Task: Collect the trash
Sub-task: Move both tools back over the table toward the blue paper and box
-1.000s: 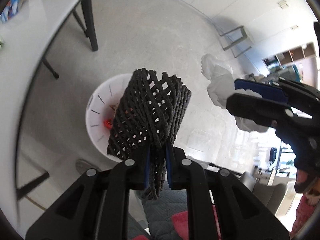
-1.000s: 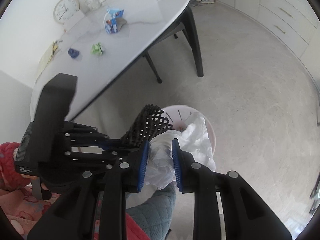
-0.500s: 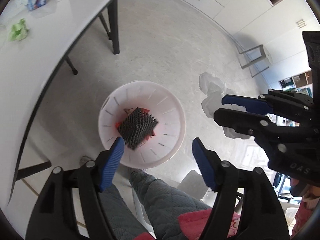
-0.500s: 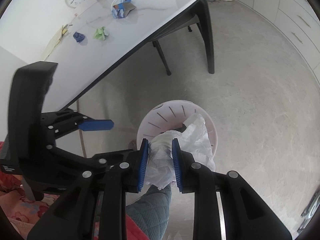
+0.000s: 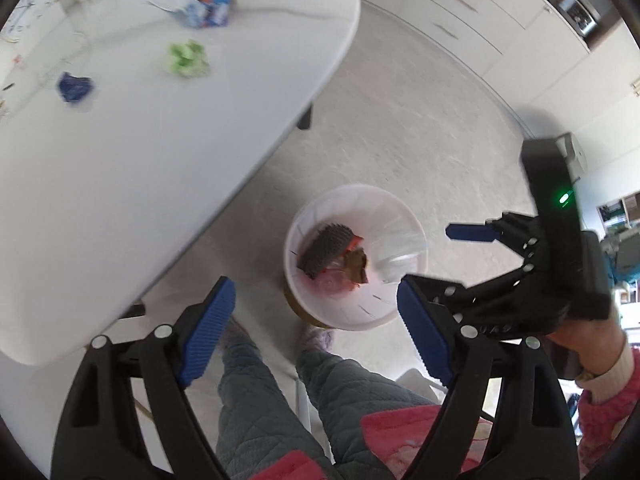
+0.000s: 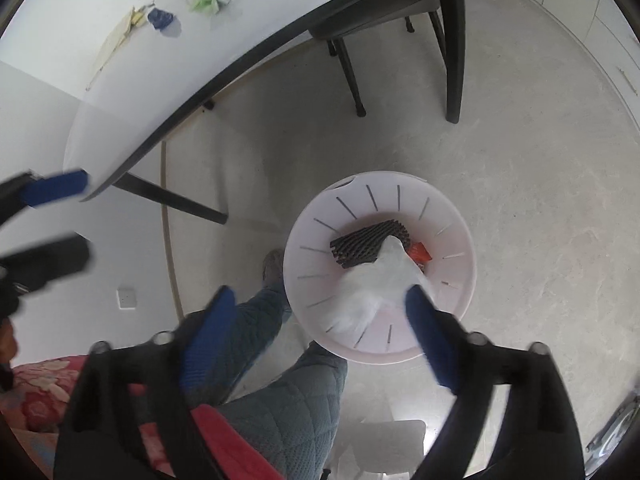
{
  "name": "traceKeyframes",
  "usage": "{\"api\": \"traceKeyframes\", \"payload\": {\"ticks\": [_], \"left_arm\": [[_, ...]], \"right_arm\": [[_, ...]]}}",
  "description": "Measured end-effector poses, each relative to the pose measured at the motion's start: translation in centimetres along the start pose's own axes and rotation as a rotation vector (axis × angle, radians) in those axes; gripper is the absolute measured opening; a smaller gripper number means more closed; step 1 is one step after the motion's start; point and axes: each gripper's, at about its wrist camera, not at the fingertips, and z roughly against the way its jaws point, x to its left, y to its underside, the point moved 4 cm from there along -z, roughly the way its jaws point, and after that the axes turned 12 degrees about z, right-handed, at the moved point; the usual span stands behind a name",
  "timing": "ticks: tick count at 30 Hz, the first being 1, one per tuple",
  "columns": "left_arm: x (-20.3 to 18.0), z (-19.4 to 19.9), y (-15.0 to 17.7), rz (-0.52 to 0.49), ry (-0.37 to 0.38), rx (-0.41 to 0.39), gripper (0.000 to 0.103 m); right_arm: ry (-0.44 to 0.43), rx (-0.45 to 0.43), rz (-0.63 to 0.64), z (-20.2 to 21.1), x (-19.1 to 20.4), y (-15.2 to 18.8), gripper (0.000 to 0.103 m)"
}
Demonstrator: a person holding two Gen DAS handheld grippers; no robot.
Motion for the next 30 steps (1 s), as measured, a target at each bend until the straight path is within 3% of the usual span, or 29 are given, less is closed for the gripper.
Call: {"api": "traceKeyframes", "payload": {"ticks": [4, 7, 11, 21, 25, 30], "left_arm": [[0.6, 1.7, -0.3, 0.016, -0.028, -0.034, 0.080], [1.4, 3.3, -0.9, 0.035, -0.043, -0.066, 0.090], [3.3, 5.4, -1.9, 0.077, -0.056, -0.133, 0.091], [11.8, 11.5, -6.6, 0.316, -0.082, -0.304, 0.095], [14.9, 11.8, -8.6, 0.339, -0.102, -0.332, 0.095], [17.8, 10.3, -11.3, 0.323, -0.114, -0.328, 0.095]], "right_arm": [[0.022, -0.016, -0.037, 0.5, 0.4, -0.7, 0.100], [0.043, -0.048, -0.061, 2.1, 0.8, -1.7, 0.100], [0.118, -0.103, -0.030, 5.5, 1.5, -3.7, 0.100], [0.234, -0.332, 0.121, 14.3, 6.1, -12.9, 0.100], [0.298, -0.389, 0.140, 15.2, 7.0, -17.4, 0.100], [0.292, -0.452, 0.092, 15.5, 7.5, -21.5, 0.100]]}}
